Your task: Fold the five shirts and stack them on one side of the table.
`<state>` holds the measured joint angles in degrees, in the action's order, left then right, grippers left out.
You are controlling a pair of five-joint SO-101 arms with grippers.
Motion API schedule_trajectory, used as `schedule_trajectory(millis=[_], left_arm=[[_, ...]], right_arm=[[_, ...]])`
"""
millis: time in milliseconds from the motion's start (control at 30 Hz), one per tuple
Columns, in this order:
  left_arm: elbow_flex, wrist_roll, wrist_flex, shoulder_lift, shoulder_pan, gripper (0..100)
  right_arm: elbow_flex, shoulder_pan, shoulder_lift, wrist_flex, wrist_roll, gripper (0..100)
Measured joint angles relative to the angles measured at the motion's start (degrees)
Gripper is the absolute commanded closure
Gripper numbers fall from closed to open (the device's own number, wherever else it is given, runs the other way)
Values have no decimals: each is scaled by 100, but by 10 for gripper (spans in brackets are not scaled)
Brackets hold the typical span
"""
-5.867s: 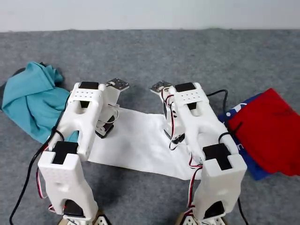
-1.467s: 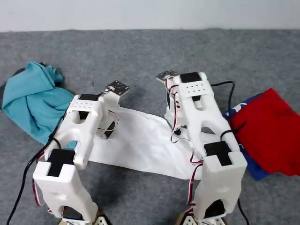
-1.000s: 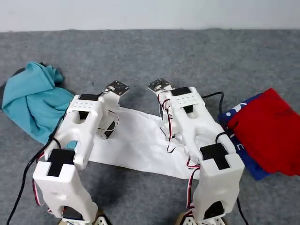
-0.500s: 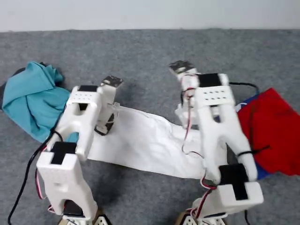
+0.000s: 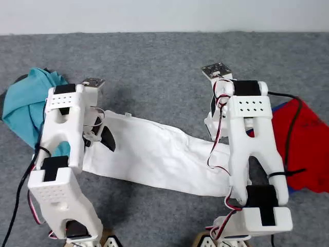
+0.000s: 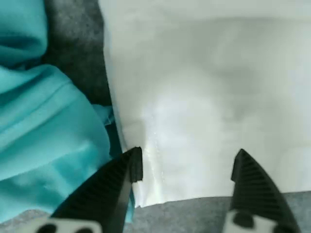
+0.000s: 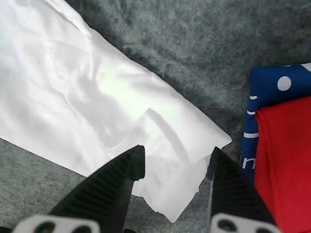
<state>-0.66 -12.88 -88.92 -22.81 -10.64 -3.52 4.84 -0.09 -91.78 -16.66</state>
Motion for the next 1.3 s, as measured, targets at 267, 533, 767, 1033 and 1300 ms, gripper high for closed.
schedule_trajectory(millis=[267,533,767,1033,1300], left_arm=[[-791,0,1116,0,-352,702],[-1574,-185,1908,281,-651,704],[-1758,-237,1978,360,-229,904],[-1996,-246,2233,352,545,986],[-782,-246,879,466,923,986]], right_arm=[[0,-44,0,0,0,775],[0,-44,0,0,0,775],[0,-26,0,0,0,775],[0,-35,0,-123,0,775],[0,-229,0,-141,0,775]])
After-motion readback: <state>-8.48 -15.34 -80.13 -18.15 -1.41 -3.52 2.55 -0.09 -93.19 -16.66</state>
